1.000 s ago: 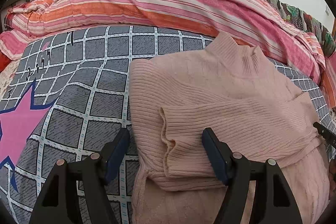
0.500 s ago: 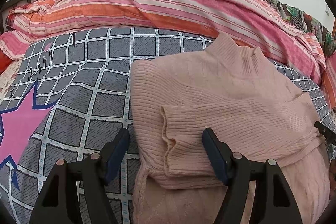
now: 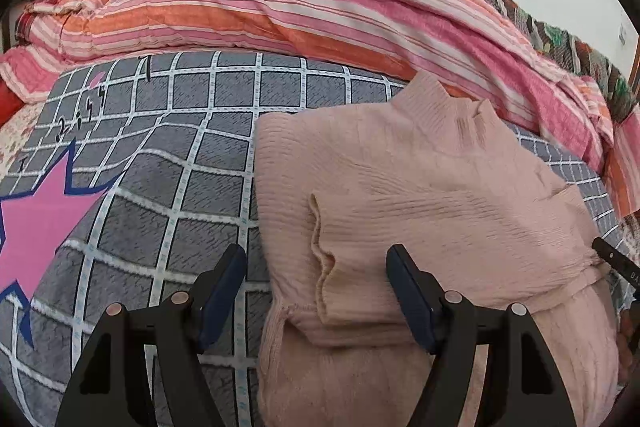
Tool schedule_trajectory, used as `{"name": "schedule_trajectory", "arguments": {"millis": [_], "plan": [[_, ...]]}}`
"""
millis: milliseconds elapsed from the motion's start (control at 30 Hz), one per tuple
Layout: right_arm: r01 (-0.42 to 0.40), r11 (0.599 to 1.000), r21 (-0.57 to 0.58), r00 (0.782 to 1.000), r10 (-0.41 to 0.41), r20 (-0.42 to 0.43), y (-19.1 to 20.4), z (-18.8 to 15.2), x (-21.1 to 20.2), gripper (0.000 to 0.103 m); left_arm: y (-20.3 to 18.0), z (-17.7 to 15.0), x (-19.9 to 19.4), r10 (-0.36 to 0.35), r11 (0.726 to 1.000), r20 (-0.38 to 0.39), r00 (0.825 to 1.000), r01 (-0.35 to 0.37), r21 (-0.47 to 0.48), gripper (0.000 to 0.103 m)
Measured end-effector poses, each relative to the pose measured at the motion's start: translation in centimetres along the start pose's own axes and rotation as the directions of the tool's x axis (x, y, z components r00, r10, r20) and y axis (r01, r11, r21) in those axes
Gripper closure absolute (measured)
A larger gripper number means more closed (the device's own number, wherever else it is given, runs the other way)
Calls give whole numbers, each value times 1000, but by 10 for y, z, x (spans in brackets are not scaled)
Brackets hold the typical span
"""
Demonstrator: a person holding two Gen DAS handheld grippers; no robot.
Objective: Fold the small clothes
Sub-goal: 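Move both tools toward the sweater hem to begin the next fold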
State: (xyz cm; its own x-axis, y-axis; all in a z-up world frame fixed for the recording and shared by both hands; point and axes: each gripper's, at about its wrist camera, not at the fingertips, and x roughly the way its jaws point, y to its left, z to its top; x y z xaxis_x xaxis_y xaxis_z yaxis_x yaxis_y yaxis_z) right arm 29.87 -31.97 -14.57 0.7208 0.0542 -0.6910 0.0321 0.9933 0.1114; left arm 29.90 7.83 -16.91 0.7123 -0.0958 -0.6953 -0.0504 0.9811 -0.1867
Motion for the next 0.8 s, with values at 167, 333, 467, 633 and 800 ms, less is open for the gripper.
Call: {"name": "schedule_trajectory", "arguments": {"millis": [167,333,467,633,800], "plan": [[-15,1000,-10,1000,15,-21,2,0,-24,43,13,-15,-17,-81,996,3,997,81,-24,29],[-24,998,-51,999,22,-44,-1,-27,-69,43,22,-28,-41,-157,987,-82,984,154,-33,30],[-31,997,-73,999,28,-41,-12,-59,-98,43,29,-52,-72,-264,965,-99,959,262,-28,31],[-97,995,-5,993,97,-72,-26,-93,-114,43,28,-85,-96,-396,918,-107,912,392,-56,32],[-247,969,2,963,246,-109,-20,-118,-124,43,8,-116,-101,-482,876,-152,863,476,-80,40]]}}
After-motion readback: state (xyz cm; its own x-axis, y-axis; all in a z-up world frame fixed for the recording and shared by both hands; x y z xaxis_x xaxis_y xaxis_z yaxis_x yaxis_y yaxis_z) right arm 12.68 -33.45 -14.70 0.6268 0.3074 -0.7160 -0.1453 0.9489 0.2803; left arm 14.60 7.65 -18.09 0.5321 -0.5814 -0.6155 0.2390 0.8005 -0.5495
